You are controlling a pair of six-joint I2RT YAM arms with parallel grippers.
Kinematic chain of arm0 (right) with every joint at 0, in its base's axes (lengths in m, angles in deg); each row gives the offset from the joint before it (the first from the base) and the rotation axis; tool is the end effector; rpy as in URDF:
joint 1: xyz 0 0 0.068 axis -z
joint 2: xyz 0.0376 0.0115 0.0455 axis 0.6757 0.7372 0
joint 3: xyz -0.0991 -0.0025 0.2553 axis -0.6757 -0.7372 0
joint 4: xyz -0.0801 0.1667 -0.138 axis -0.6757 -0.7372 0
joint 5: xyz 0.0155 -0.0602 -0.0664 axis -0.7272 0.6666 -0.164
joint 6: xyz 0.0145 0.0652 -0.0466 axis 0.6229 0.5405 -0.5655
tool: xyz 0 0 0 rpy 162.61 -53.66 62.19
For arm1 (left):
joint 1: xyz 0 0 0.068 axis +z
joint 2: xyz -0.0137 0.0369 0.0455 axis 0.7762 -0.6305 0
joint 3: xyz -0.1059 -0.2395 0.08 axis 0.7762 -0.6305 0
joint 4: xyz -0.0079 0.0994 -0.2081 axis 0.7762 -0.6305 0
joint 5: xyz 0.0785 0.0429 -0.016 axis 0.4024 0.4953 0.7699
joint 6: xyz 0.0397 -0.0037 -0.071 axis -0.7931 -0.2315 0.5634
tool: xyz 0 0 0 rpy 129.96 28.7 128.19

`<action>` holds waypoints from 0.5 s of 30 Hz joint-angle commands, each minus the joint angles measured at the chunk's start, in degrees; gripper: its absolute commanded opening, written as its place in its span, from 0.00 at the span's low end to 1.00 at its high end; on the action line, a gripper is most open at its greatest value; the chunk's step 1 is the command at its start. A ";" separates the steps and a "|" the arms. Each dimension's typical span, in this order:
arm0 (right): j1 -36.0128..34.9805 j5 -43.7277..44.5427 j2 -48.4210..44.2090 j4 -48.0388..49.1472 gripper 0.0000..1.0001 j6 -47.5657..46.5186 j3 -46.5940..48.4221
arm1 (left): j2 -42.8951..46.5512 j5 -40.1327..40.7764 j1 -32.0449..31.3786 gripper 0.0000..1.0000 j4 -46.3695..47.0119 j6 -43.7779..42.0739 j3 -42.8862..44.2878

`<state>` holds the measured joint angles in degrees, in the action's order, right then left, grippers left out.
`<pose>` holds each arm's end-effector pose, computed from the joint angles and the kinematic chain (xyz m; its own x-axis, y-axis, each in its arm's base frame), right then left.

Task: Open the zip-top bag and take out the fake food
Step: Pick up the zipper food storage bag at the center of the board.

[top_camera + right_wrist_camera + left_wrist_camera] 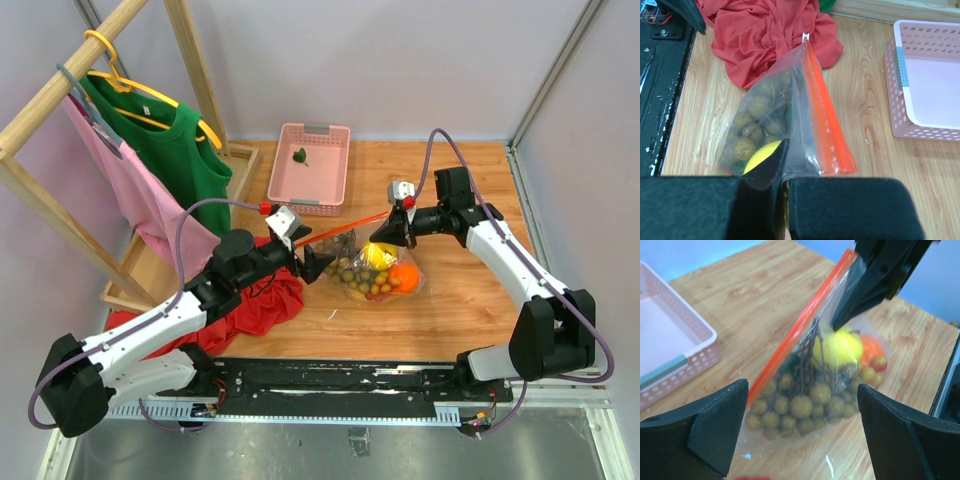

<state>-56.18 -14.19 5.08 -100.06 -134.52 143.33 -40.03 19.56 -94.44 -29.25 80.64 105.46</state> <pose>0.2416 0.1267 0.2959 0.0787 -0.2412 -0.9673 -0.9963 0.0138 -0.0845 0.1675 -0.1733 0.3077 -0.1111 -0.0112 -0.9937 0.7809 0.6175 -0.0942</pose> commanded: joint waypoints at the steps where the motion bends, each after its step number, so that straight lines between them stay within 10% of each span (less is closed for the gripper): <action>1: 0.75 -2.87 0.08 -6.86 0.01 -6.87 2.46 | 1.74 -0.49 1.40 0.94 3.16 -1.34 -4.36; 15: 0.80 -1.48 0.38 -16.12 0.01 -16.69 4.07 | 1.29 -8.80 4.50 0.94 10.89 -2.12 -12.98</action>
<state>-56.09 -15.26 5.14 -111.68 -146.59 145.34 -38.11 13.57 -90.24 -22.59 80.51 93.52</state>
